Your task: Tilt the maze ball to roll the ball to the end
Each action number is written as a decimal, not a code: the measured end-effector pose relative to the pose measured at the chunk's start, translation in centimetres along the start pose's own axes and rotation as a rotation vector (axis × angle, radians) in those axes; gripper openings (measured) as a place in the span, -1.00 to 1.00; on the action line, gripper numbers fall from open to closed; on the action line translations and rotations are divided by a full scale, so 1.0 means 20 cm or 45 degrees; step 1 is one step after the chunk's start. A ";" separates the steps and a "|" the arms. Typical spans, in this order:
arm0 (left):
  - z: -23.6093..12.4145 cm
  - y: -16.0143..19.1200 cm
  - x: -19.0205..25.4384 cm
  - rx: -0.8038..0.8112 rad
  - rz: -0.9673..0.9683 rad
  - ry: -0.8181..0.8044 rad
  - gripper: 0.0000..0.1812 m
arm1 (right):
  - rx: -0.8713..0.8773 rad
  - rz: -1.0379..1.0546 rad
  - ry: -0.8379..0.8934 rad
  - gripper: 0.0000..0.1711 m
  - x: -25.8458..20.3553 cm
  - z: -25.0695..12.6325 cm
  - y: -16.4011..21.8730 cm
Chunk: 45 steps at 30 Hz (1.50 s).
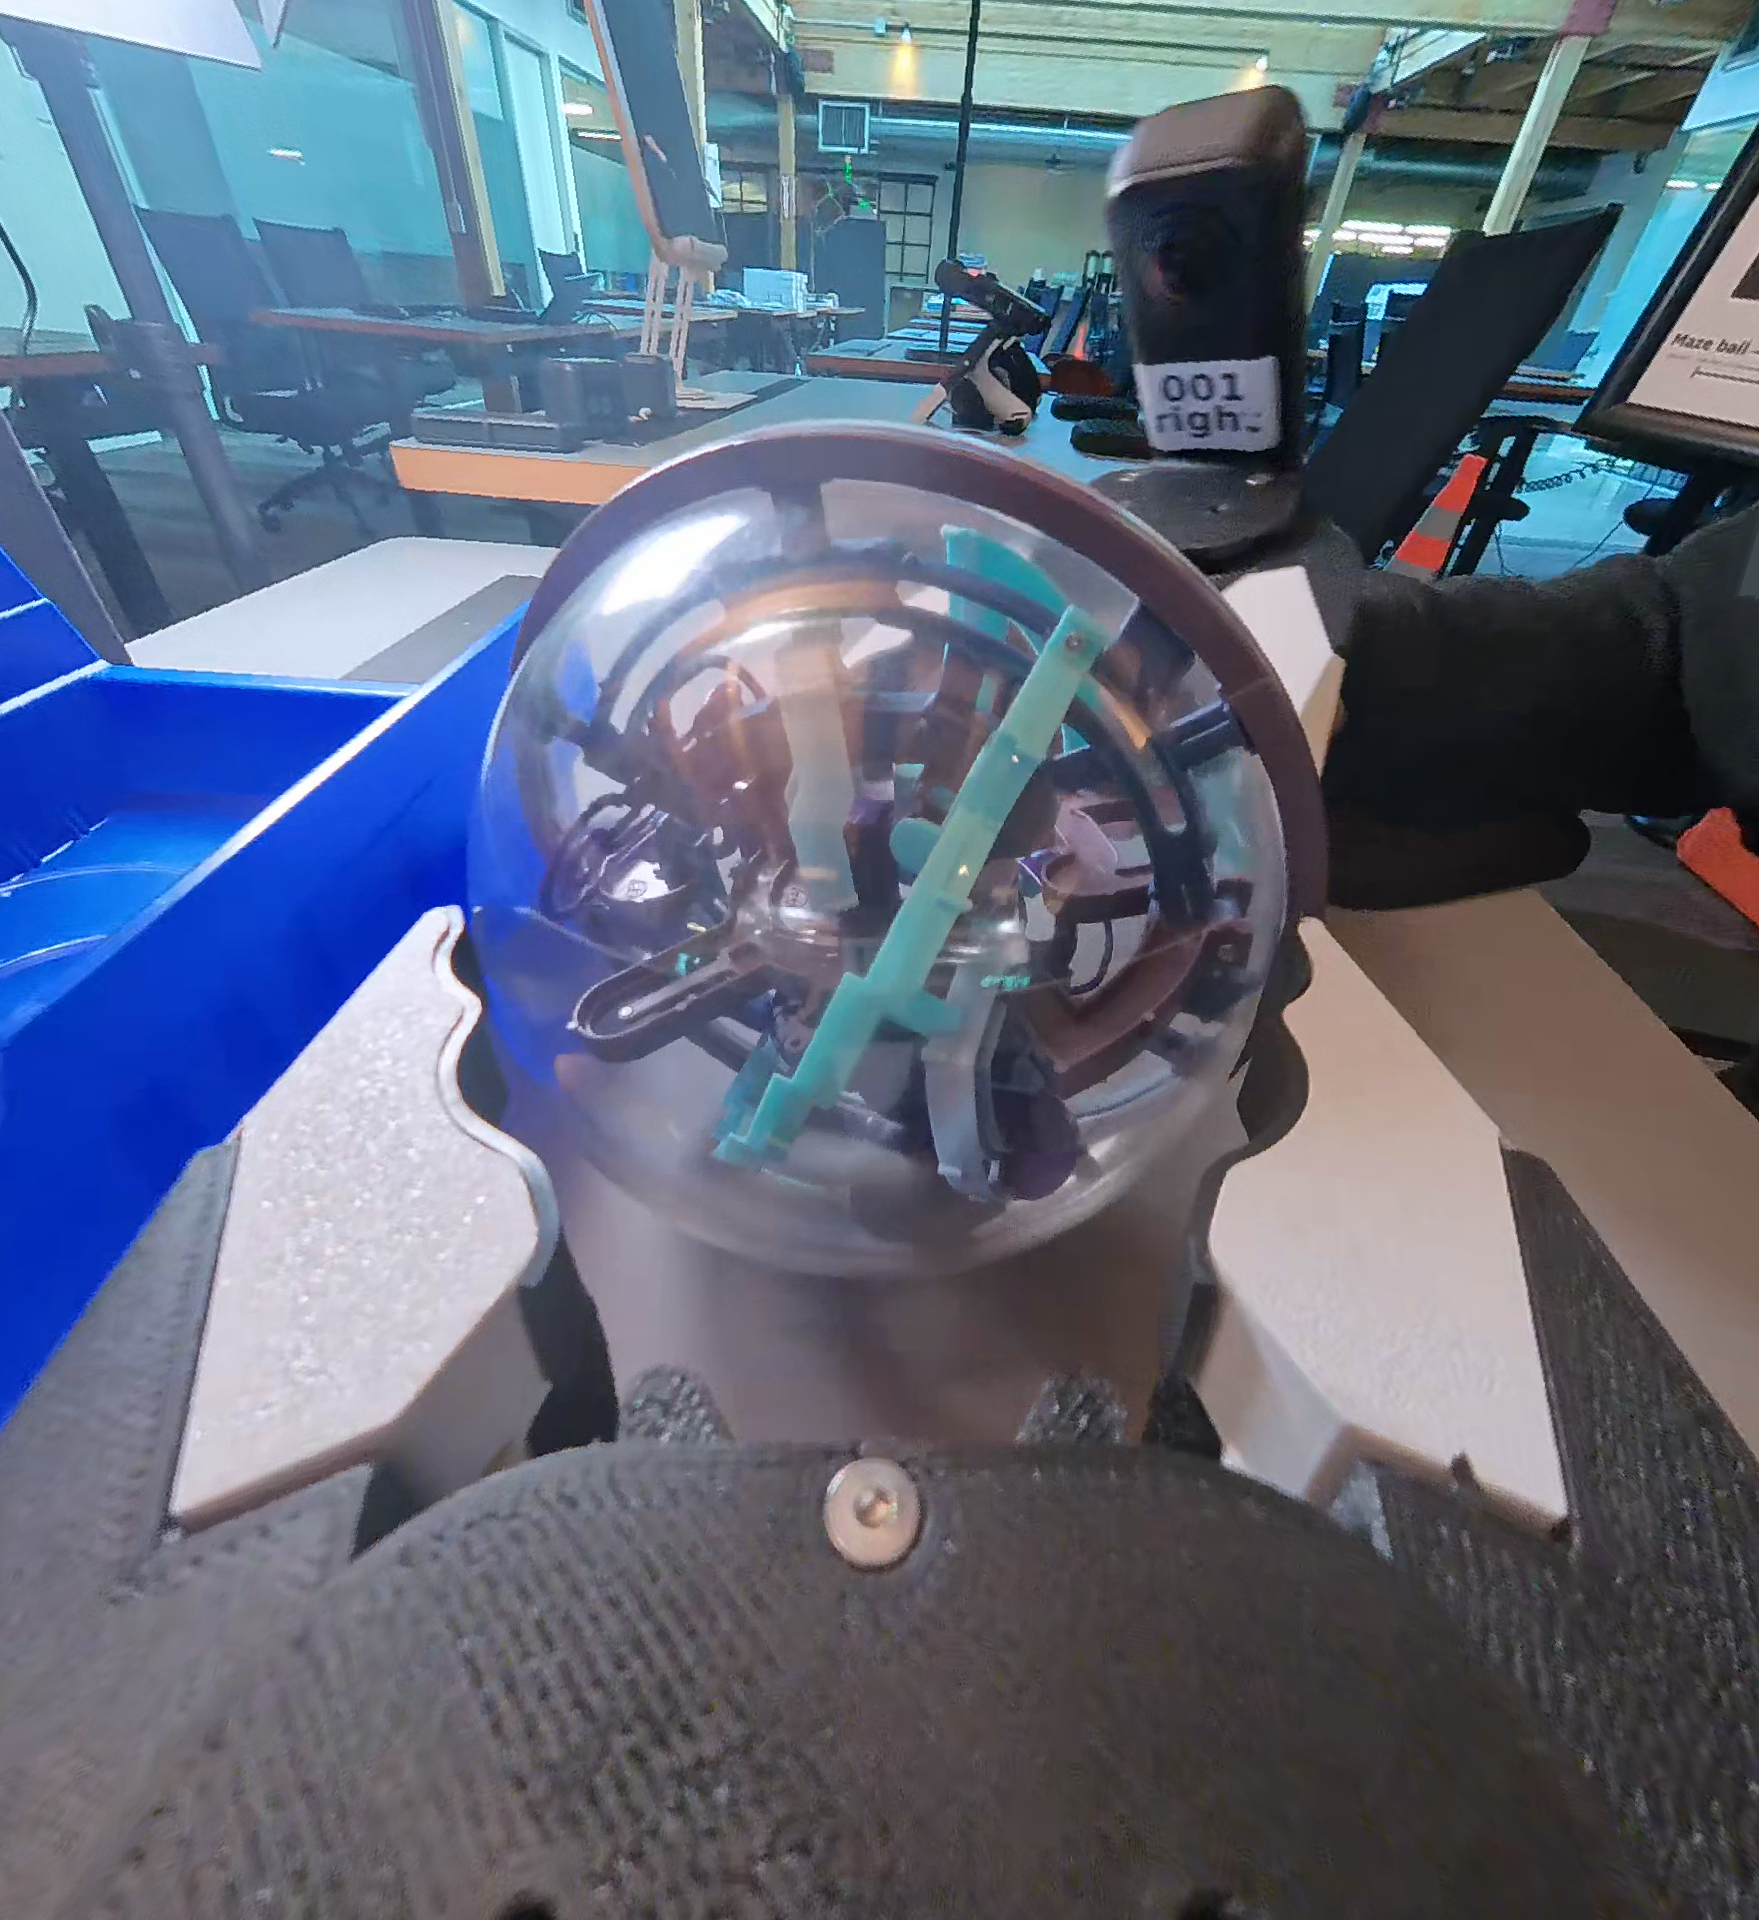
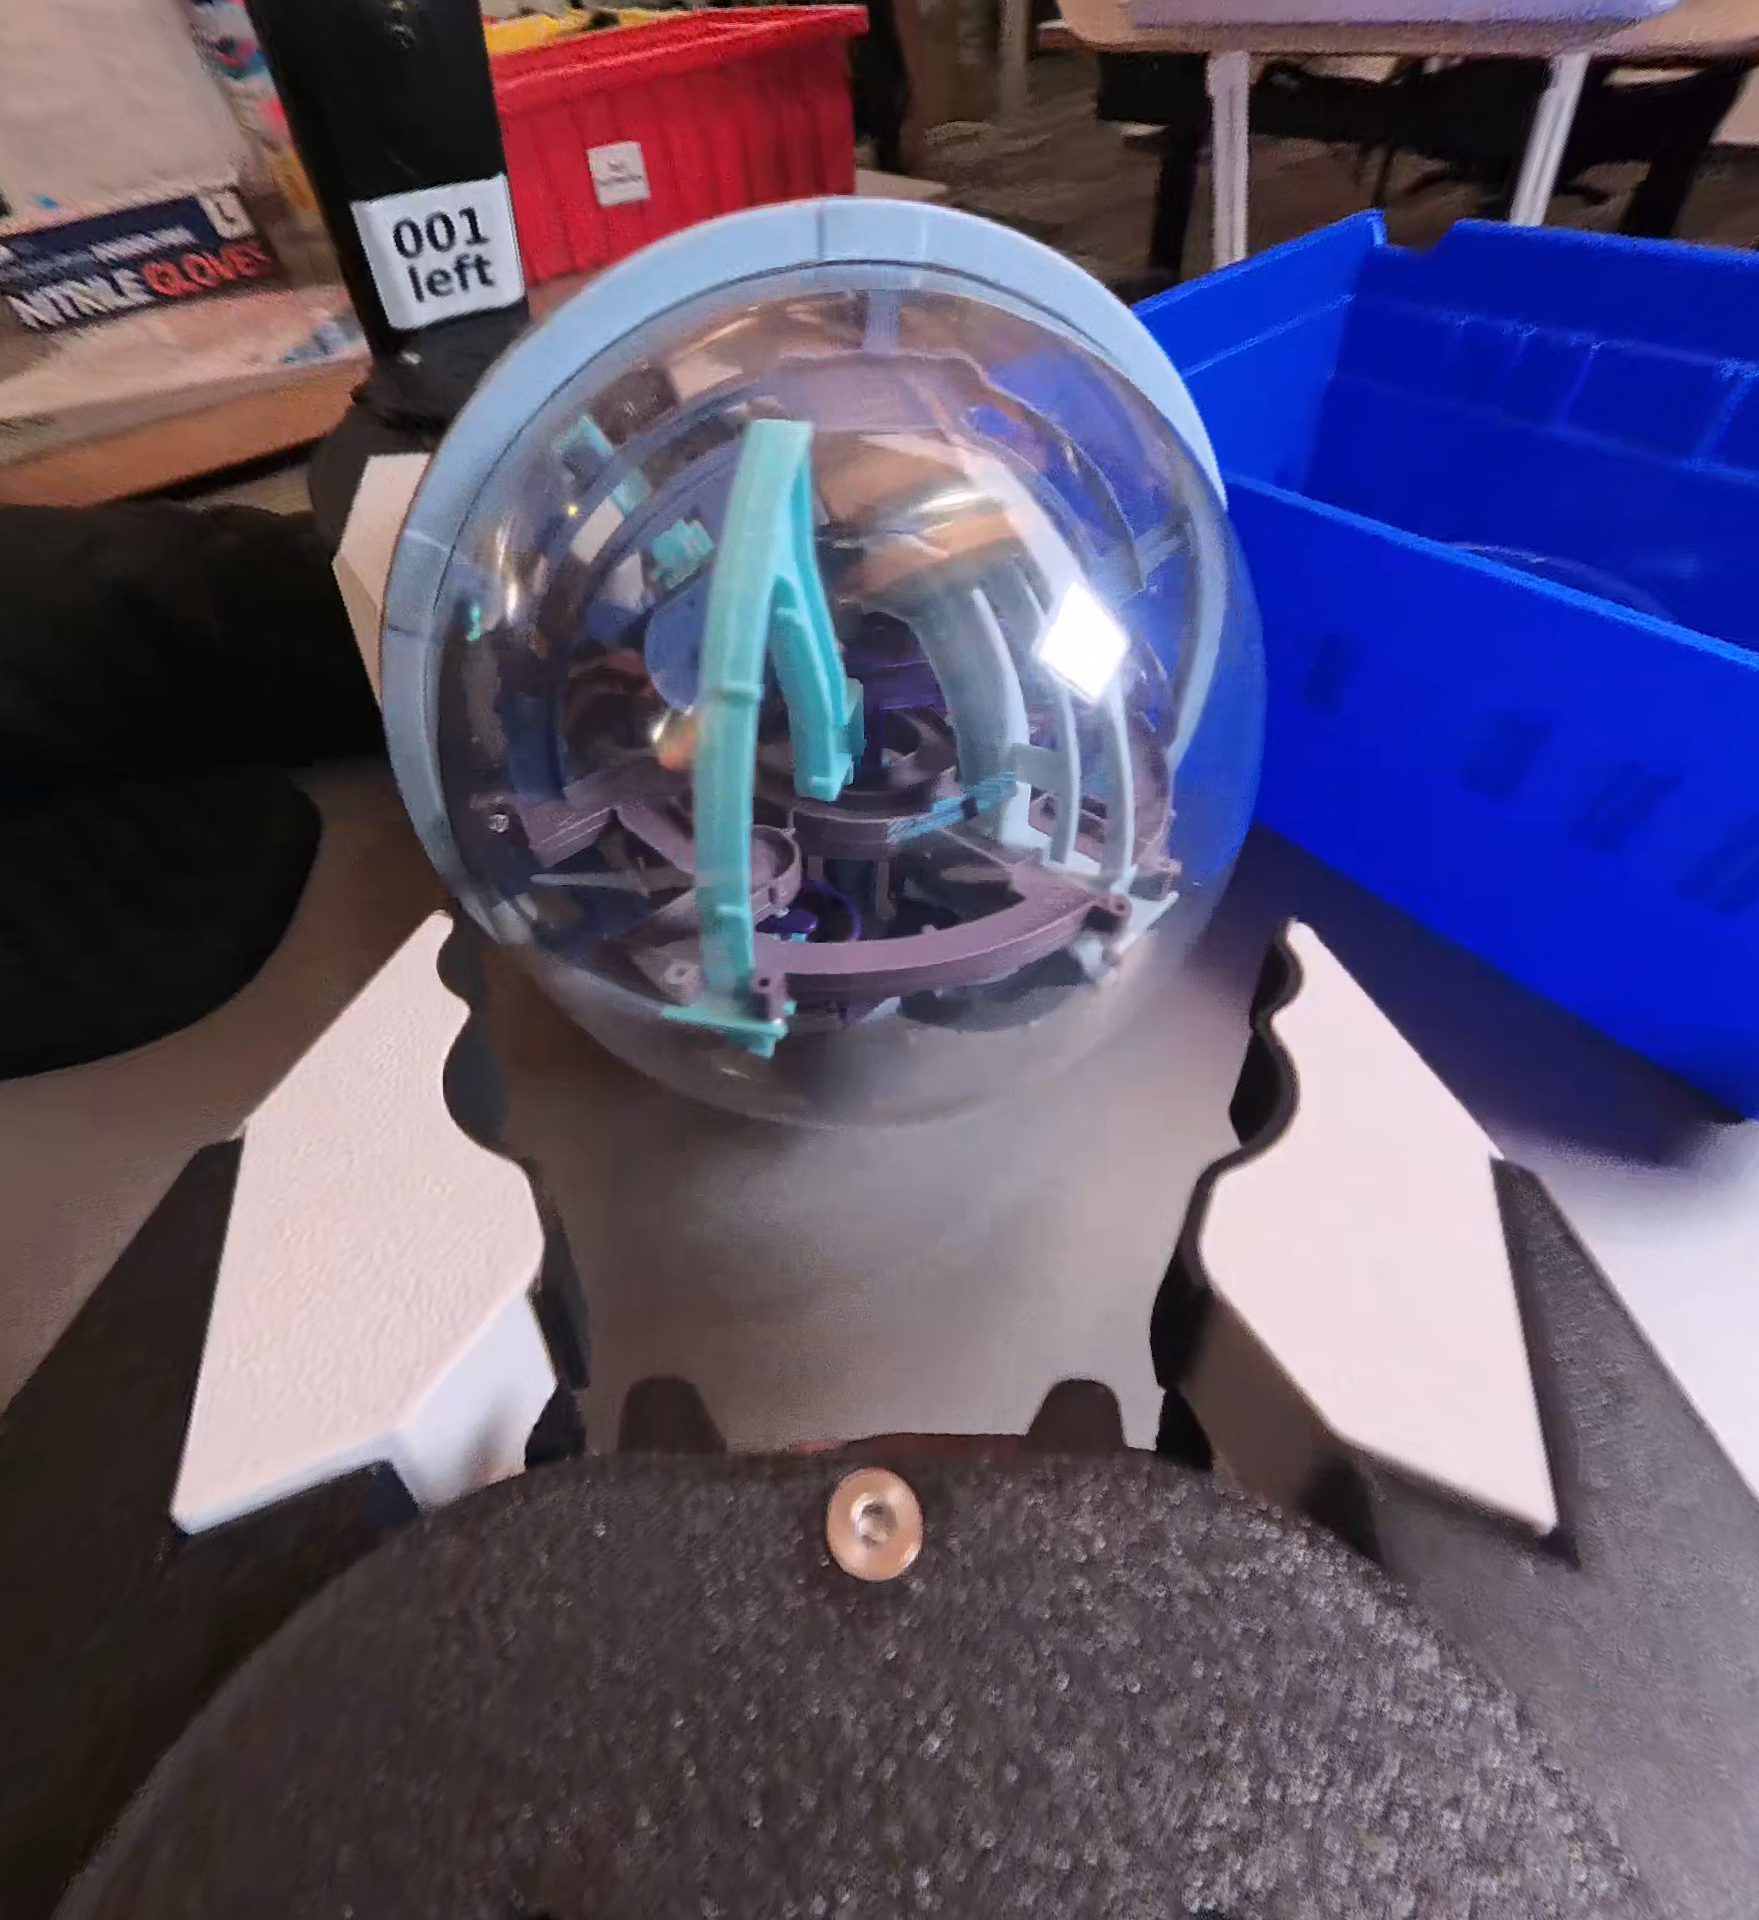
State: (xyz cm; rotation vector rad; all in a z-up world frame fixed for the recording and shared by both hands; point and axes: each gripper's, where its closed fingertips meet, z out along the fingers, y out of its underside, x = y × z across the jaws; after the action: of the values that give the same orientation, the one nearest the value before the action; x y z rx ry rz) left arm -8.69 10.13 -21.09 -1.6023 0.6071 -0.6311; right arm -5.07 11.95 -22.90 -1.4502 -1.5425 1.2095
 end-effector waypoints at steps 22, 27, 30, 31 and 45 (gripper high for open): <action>0.03 0.11 0.04 -0.087 -0.076 0.084 0.61 | 0.099 -0.146 0.052 0.62 -0.04 0.00 0.01; 0.03 0.13 0.06 -0.120 -0.054 0.082 0.61 | 0.091 -0.205 0.053 0.62 -0.06 -0.01 0.01; 0.03 0.14 0.07 -0.146 -0.065 0.086 0.62 | 0.088 -0.223 0.052 0.63 -0.07 -0.01 0.00; 0.03 0.15 0.07 -0.147 -0.069 0.085 0.62 | 0.088 -0.222 0.050 0.63 -0.07 -0.02 0.00; 0.05 0.16 0.09 -0.182 0.090 0.024 0.63 | 0.080 -0.387 0.062 0.64 -0.07 -0.04 0.02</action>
State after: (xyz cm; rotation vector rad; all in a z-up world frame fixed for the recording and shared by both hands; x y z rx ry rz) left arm -6.74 9.23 -24.32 -1.7016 0.7331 -0.5613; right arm -4.01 10.62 -22.79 -1.1464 -1.6082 1.0247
